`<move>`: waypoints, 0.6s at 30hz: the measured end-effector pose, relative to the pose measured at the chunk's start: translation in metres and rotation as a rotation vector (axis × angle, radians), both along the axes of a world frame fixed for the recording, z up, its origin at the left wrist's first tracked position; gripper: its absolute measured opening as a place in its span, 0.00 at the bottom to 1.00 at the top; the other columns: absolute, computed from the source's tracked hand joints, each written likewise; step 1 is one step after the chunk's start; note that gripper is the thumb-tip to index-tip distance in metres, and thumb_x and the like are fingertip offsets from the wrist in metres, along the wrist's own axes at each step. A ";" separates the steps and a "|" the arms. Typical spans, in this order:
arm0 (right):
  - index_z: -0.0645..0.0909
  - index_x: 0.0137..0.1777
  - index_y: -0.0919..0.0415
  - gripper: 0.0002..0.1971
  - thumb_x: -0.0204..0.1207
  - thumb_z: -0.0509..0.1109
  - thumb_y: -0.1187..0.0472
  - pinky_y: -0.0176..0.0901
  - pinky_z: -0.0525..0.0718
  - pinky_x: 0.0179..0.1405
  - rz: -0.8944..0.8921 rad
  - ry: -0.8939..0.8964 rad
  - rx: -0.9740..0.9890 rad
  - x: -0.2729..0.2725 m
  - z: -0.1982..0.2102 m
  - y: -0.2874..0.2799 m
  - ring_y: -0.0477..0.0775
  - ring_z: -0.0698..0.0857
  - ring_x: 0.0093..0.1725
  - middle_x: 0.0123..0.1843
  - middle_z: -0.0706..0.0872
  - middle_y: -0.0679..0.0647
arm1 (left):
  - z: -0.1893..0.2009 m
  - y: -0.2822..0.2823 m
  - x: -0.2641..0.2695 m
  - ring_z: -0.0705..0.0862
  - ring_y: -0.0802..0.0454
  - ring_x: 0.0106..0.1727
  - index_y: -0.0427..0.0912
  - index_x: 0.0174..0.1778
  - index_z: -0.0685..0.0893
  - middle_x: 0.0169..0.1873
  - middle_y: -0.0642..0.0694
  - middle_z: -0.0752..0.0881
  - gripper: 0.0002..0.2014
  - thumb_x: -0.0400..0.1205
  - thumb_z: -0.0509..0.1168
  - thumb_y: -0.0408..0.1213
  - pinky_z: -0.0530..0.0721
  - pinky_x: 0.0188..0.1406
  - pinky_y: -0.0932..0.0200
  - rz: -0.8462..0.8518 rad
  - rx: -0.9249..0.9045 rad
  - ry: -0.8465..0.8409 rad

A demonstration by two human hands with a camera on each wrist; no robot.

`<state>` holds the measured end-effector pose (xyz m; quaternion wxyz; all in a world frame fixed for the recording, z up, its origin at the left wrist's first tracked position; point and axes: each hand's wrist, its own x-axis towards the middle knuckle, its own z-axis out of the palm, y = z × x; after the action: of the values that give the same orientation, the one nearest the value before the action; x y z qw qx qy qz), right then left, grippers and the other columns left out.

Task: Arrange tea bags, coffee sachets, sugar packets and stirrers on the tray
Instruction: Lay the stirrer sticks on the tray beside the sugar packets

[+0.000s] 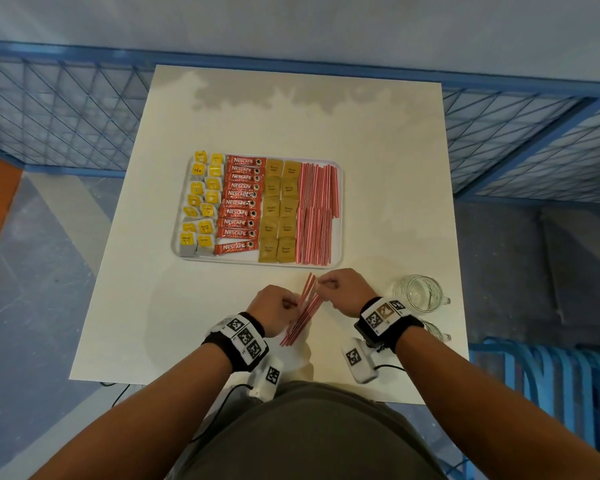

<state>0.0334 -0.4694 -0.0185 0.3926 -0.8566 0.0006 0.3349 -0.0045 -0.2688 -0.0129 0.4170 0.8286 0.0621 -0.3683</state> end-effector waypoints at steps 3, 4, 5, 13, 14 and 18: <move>0.90 0.52 0.62 0.12 0.81 0.72 0.54 0.52 0.88 0.46 -0.056 -0.009 0.057 0.005 0.005 0.004 0.53 0.90 0.43 0.40 0.92 0.54 | 0.005 0.001 0.002 0.88 0.64 0.33 0.46 0.46 0.94 0.35 0.55 0.92 0.07 0.81 0.71 0.31 0.81 0.31 0.71 0.024 -0.061 0.013; 0.91 0.50 0.59 0.09 0.81 0.72 0.54 0.48 0.87 0.44 -0.062 -0.014 0.077 0.007 0.008 0.005 0.47 0.89 0.39 0.37 0.91 0.49 | 0.005 0.001 0.003 0.87 0.60 0.32 0.43 0.47 0.93 0.35 0.51 0.92 0.06 0.81 0.71 0.31 0.82 0.28 0.69 0.040 -0.076 0.022; 0.91 0.48 0.58 0.08 0.81 0.73 0.55 0.45 0.86 0.41 -0.058 -0.023 0.090 0.009 0.011 0.006 0.42 0.86 0.35 0.34 0.89 0.45 | 0.006 0.001 0.004 0.87 0.54 0.33 0.41 0.48 0.92 0.36 0.45 0.92 0.05 0.81 0.71 0.30 0.83 0.27 0.66 0.059 -0.089 0.034; 0.90 0.46 0.60 0.07 0.82 0.74 0.57 0.53 0.87 0.41 -0.048 -0.039 0.116 0.018 0.019 0.011 0.49 0.83 0.31 0.33 0.88 0.58 | 0.011 0.000 0.008 0.83 0.49 0.34 0.33 0.50 0.87 0.36 0.42 0.87 0.05 0.79 0.74 0.28 0.83 0.25 0.65 0.163 -0.137 0.061; 0.89 0.46 0.60 0.06 0.82 0.74 0.58 0.54 0.87 0.42 -0.060 -0.032 0.131 0.018 0.020 0.011 0.49 0.83 0.31 0.32 0.87 0.57 | 0.011 0.000 0.009 0.84 0.49 0.35 0.34 0.49 0.87 0.36 0.43 0.87 0.05 0.79 0.74 0.29 0.83 0.25 0.65 0.171 -0.140 0.062; 0.88 0.53 0.59 0.05 0.82 0.74 0.59 0.53 0.88 0.46 -0.091 -0.016 0.160 0.018 0.022 0.012 0.49 0.86 0.32 0.33 0.88 0.52 | 0.013 0.000 0.009 0.84 0.48 0.35 0.38 0.49 0.87 0.36 0.45 0.87 0.04 0.80 0.74 0.30 0.84 0.26 0.62 0.181 -0.148 0.041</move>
<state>0.0517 -0.4578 0.0039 0.4744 -0.8243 0.0096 0.3087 0.0045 -0.2687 0.0003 0.5074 0.7787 0.1177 -0.3497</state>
